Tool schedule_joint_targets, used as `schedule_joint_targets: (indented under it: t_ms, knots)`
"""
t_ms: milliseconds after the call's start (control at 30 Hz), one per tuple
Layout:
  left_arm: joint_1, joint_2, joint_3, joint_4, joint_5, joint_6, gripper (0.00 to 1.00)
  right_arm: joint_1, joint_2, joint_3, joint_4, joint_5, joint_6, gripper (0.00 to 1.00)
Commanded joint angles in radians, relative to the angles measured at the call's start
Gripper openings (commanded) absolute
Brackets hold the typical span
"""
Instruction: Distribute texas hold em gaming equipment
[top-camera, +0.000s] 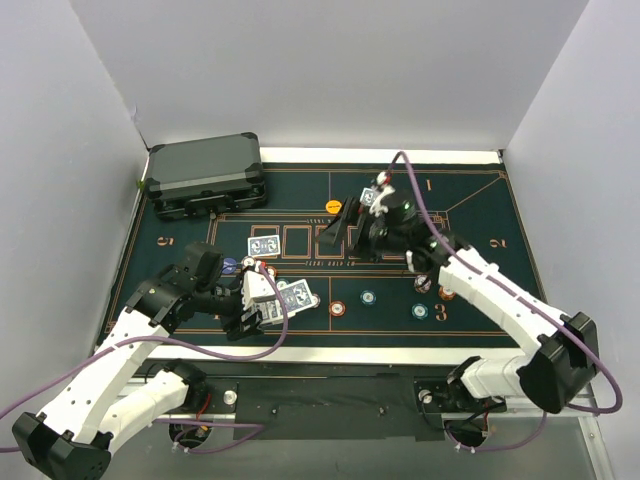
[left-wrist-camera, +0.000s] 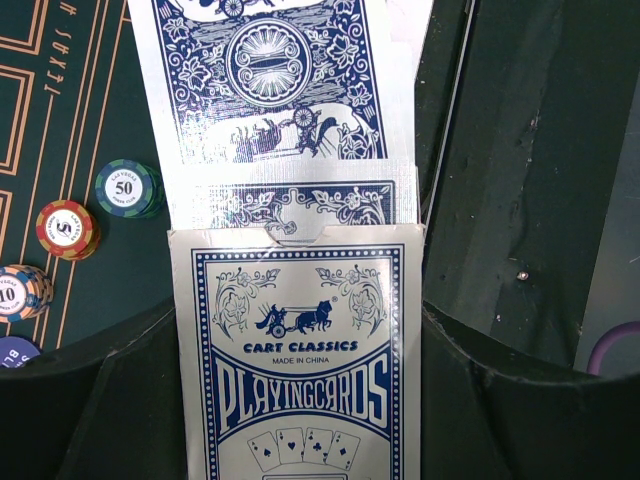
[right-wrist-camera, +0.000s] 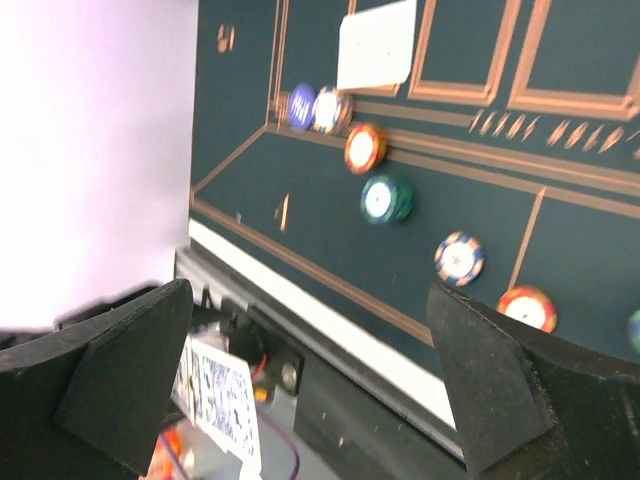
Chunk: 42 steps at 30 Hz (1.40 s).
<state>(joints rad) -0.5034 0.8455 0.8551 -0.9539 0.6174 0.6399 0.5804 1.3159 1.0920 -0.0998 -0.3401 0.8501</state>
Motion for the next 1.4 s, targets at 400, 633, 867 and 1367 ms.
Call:
schedule_joint_targets:
  t_ms: [400,633,867,1367]
  knots:
    - [-0.006,-0.010,0.038,0.027,0.018,0.010,0.00,0.366,-0.093,-0.256,0.328,0.053,0.268,0.84]
    - [-0.006,-0.005,0.041,0.029,0.012,0.014,0.00,0.392,-0.106,-0.314,0.385,0.093,0.311,0.56]
    - [-0.006,-0.005,0.038,0.030,0.012,0.014,0.00,0.391,-0.161,-0.334,0.359,0.133,0.310,0.20]
    - [-0.006,-0.006,0.036,0.024,0.010,0.017,0.00,0.293,-0.328,-0.392,0.239,0.144,0.291,0.00]
